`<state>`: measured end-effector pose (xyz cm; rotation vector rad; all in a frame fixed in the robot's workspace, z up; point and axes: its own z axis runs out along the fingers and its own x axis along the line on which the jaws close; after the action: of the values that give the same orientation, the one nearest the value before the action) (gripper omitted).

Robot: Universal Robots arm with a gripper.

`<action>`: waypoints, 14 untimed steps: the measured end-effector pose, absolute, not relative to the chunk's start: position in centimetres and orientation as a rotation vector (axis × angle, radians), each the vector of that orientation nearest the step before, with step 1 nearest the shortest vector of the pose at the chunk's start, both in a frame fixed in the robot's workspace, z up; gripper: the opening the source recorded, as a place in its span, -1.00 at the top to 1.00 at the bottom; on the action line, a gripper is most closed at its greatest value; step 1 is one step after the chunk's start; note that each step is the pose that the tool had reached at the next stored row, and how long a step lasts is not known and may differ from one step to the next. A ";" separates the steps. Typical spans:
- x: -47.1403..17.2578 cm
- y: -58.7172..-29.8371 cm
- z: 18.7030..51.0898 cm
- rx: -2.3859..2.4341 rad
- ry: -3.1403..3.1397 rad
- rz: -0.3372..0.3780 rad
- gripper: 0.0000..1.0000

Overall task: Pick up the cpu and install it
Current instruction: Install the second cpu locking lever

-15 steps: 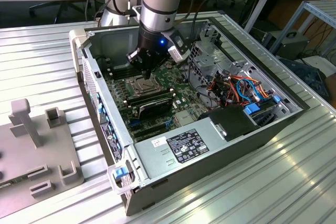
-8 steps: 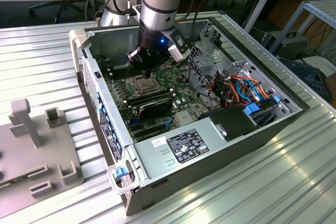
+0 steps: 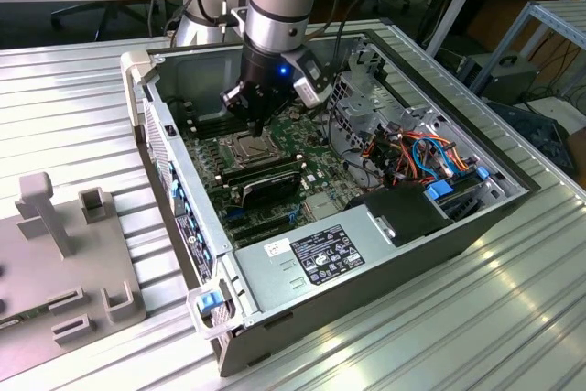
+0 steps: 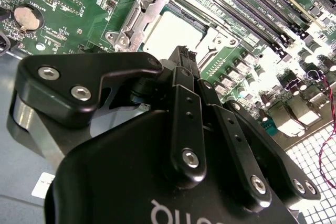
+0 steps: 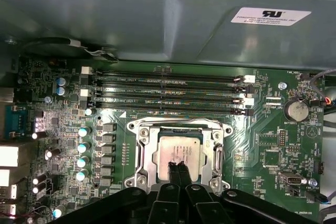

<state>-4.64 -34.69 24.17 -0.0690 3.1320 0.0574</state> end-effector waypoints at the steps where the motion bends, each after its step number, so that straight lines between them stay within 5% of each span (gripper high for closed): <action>1: -4.6 -34.7 24.2 -0.069 3.132 0.058 0.79; 14: -4.2 -35.3 24.2 -0.067 3.132 0.057 0.79</action>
<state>-4.24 -35.29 24.22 -0.0668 3.1320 0.0569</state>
